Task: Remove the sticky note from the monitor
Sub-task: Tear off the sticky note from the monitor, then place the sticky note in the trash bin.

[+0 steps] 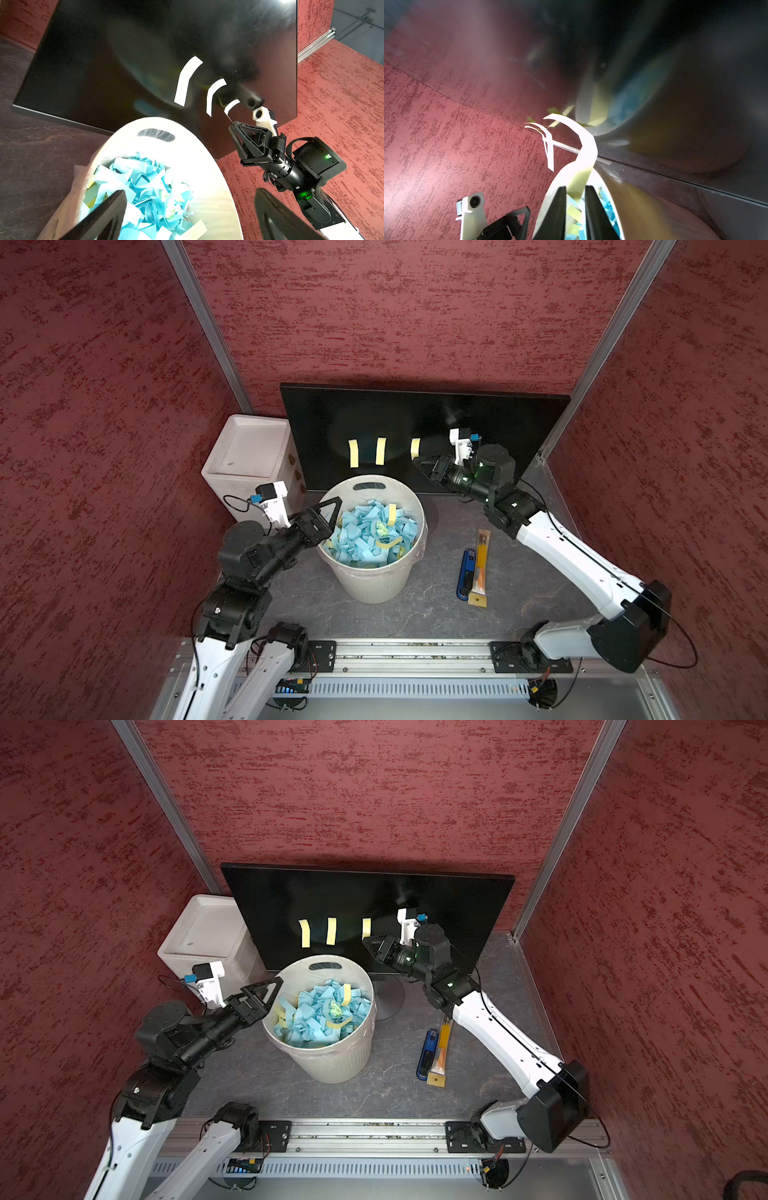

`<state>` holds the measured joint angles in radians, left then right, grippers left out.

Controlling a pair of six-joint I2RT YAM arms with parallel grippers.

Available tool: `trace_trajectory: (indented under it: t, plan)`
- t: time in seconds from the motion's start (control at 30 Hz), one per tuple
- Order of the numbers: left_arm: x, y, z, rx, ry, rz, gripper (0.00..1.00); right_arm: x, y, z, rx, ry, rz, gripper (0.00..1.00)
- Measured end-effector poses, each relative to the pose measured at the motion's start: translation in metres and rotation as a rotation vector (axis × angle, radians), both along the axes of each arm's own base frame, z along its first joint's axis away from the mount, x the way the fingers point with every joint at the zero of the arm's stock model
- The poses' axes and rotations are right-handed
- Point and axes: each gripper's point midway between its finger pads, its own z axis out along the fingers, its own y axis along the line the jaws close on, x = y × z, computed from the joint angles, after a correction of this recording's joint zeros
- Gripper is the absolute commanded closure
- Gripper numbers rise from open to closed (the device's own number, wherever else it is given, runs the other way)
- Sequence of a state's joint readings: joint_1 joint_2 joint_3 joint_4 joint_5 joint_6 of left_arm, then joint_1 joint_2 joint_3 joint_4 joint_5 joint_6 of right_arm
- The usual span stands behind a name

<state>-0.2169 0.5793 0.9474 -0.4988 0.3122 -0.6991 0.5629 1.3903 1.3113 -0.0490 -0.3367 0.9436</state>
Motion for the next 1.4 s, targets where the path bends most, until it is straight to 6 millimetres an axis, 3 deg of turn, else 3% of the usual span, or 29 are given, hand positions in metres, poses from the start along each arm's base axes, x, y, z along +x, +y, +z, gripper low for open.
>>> trace_trajectory:
  t: [0.2, 0.93, 1.17, 1.4]
  plan:
    - [0.0, 0.0, 0.0, 0.0, 0.0, 0.001, 0.0, 0.0, -0.001, 0.0, 0.0, -0.001, -0.004, 1.0]
    - [-0.001, 0.001, 0.001, -0.001, -0.005, 0.004, 0.0, -0.011, -0.008, -0.017, -0.004, 0.01, -0.008, 1.0]
    - [-0.002, 0.001, 0.001, -0.004, -0.005, 0.004, 0.0, -0.028, -0.006, -0.007, 0.006, -0.027, 0.026, 1.0]
    - [-0.003, 0.001, 0.002, -0.006, -0.007, 0.004, 0.0, -0.058, 0.012, 0.004, -0.021, -0.097, 0.111, 1.0]
